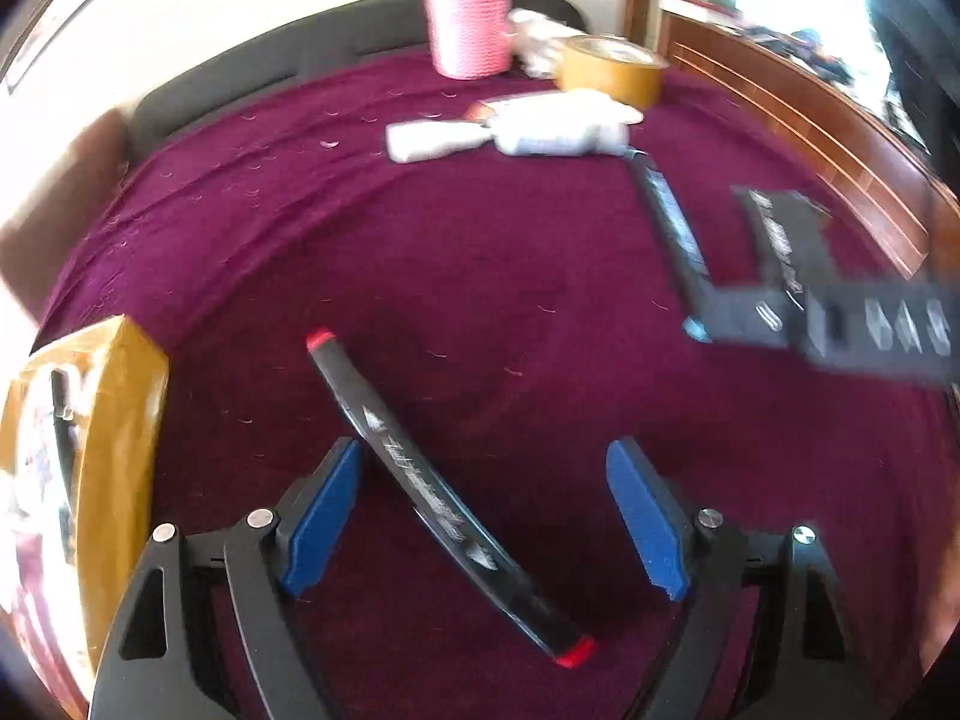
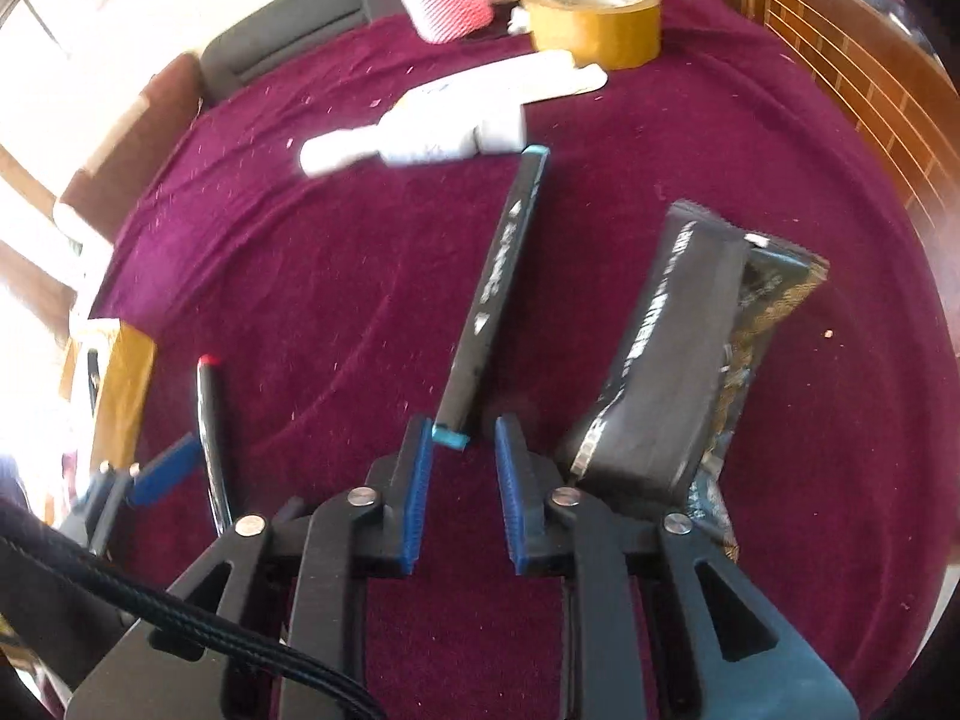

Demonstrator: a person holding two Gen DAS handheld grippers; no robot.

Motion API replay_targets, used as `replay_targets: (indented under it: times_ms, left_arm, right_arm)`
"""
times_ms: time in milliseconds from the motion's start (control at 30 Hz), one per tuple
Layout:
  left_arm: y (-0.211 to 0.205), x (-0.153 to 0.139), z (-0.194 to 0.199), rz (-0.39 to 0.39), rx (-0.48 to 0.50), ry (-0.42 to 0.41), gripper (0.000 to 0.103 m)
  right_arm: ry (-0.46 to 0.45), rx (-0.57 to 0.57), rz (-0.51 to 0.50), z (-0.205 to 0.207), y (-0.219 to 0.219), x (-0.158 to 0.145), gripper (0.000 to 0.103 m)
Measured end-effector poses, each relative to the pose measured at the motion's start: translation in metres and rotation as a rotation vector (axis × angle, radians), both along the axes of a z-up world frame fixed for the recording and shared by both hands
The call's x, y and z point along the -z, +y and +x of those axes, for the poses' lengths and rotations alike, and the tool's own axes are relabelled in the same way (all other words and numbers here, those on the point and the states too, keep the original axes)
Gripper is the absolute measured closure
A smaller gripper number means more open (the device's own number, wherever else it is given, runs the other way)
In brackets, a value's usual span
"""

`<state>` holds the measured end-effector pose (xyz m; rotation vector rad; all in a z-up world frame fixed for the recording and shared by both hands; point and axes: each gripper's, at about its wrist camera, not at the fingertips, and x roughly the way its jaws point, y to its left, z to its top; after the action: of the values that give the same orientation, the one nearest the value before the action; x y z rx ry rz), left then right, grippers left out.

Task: Organize objects
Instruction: 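Grasp a black marker with the right gripper while the left grasps the red-capped marker, then carry both markers into the tray and open both grippers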

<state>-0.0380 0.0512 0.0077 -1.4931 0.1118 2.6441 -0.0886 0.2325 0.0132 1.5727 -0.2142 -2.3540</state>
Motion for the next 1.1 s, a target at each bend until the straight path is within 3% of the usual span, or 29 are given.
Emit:
replay_targets:
  times_ms: [33, 100, 167, 233, 400, 533, 633, 933, 1100]
  left_arm:
    - [-0.001, -0.001, 0.002, 0.01, 0.011, 0.007, 0.025]
    - [-0.006, -0.002, 0.006, 0.012, 0.034, 0.021, 0.039]
    - [-0.021, -0.008, 0.009, 0.028, 0.019, 0.042, 0.091]
    - [-0.039, -0.01, 0.011, 0.131, -0.005, 0.014, 0.092]
    - [-0.058, -0.011, 0.03, 0.21, -0.036, 0.019, 0.092]
    - [-0.071, -0.016, 0.047, 0.296, -0.052, 0.036, 0.092]
    - [-0.087, -0.026, 0.066, 0.379, -0.068, 0.059, 0.092]
    - [-0.136, -0.059, 0.111, 0.457, -0.119, 0.169, 0.092]
    - [-0.182, -0.082, 0.133, 0.398, -0.179, 0.224, 0.092]
  right_arm:
    - [-0.002, 0.006, -0.006, -0.004, -0.003, 0.0, 0.08]
    - [0.014, 0.028, 0.005, -0.013, -0.005, -0.001, 0.079]
    - [0.033, 0.042, 0.05, -0.021, -0.009, -0.002, 0.076]
    - [0.041, 0.049, 0.081, -0.031, -0.016, 0.001, 0.074]
    - [0.078, 0.074, 0.182, -0.047, -0.032, 0.007, 0.075]
    - [0.136, 0.073, 0.273, -0.047, -0.046, 0.008, 0.088]
    - [0.115, 0.068, 0.17, -0.036, -0.038, 0.006, 0.091]
    - [0.078, 0.044, -0.171, 0.014, -0.03, -0.018, 0.091]
    - [0.071, -0.049, -0.289, 0.045, -0.063, -0.044, 0.091]
